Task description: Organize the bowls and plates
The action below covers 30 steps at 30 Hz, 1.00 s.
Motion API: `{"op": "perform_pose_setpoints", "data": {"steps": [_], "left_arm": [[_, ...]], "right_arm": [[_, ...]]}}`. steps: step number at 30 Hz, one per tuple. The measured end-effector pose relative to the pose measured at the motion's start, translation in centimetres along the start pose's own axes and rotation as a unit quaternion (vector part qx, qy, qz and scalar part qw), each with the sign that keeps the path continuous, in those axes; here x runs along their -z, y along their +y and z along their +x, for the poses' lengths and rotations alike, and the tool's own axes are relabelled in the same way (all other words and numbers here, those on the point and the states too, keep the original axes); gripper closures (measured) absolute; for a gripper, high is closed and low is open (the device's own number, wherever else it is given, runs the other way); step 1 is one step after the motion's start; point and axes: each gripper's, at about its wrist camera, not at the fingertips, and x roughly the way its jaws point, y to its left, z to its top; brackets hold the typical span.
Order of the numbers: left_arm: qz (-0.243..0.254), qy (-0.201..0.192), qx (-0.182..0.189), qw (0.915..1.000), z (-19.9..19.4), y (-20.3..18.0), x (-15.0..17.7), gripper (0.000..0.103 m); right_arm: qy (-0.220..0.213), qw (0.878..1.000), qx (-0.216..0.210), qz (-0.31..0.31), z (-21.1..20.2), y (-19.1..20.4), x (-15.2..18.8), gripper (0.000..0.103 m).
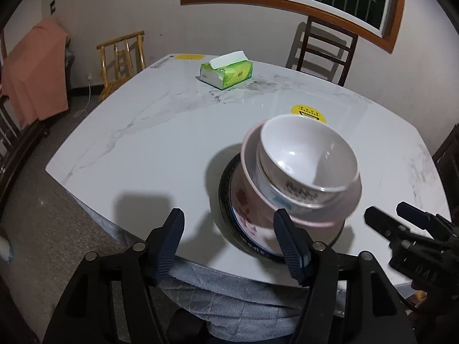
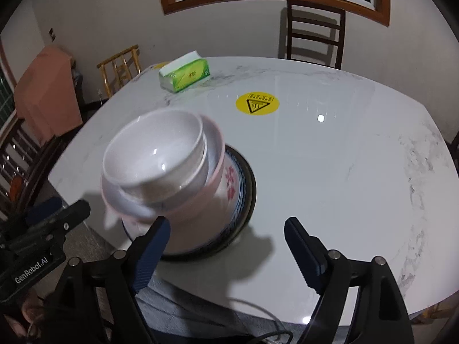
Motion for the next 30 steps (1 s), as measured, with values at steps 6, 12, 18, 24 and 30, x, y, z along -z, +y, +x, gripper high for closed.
{"op": "perform_pose_setpoints", "data": {"steps": [6, 12, 18, 24, 30], "left_arm": [[0.005, -0.003, -0.003, 1.0000, -0.2, -1.0, 0.9, 0.036], [0.008, -0.008, -0.001, 0.9999, -0.4, -1.8, 1.5, 0.033], [0.009, -0.007, -0.002, 0.9999, -0.3, -2.2, 1.8, 0.033], [0.010, -0.005, -0.002, 0.9999, -0.2, -2.5, 1.9, 0.033], [0.014, -0.002, -0.004, 0.9999, 0.0, -2.8, 2.1, 0.033]], "right_arm": [[-0.010, 1.000, -0.002, -0.015, -0.5, 0.6, 2.3, 0.018], [-0.026, 0.999, 0.009, -0.021, -1.1, 1.1, 3.0, 0.018], [-0.031, 0.999, 0.012, -0.024, -1.3, 1.3, 3.2, 0.018], [-0.029, 0.999, 0.011, -0.026, -1.2, 1.5, 3.4, 0.018], [-0.025, 0.999, 0.012, -0.026, -1.0, 1.4, 3.4, 0.018]]}}
